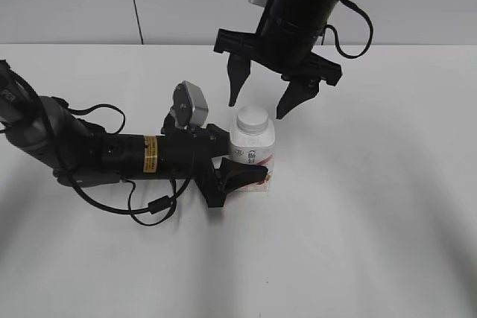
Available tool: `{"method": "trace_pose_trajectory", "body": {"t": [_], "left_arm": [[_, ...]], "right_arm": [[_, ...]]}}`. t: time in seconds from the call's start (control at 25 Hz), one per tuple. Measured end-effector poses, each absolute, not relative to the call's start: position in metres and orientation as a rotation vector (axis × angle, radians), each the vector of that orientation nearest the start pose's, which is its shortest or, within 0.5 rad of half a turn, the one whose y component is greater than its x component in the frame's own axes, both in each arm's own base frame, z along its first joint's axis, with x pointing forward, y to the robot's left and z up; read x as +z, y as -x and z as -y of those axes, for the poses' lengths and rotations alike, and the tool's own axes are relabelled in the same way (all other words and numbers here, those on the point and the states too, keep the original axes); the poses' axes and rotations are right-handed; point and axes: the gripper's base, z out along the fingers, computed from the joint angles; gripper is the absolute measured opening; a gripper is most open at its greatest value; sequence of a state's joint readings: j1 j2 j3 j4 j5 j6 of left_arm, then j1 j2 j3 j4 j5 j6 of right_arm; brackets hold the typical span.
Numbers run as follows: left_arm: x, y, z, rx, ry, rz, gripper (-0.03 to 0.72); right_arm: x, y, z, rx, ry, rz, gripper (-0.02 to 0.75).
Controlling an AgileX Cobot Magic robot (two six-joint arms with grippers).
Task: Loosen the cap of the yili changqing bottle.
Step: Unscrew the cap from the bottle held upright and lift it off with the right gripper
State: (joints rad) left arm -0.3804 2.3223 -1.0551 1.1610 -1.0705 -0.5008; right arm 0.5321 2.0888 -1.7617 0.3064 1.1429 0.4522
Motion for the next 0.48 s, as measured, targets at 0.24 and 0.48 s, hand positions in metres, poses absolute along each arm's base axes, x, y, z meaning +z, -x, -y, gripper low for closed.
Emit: {"method": "trace_pose_trajectory", "body": {"t": [0.24, 0.48], "left_arm": [[0.051, -0.328, 0.210, -1.007, -1.197, -1.630, 0.431], [0.051, -0.328, 0.210, -1.007, -1.197, -1.631, 0.430]], "right_arm": [[0.216, -0.364, -0.253, 0.509, 0.001, -3.086, 0.566], [0.210, -0.364, -0.253, 0.456, 0.029, -3.117, 0.555]]}}
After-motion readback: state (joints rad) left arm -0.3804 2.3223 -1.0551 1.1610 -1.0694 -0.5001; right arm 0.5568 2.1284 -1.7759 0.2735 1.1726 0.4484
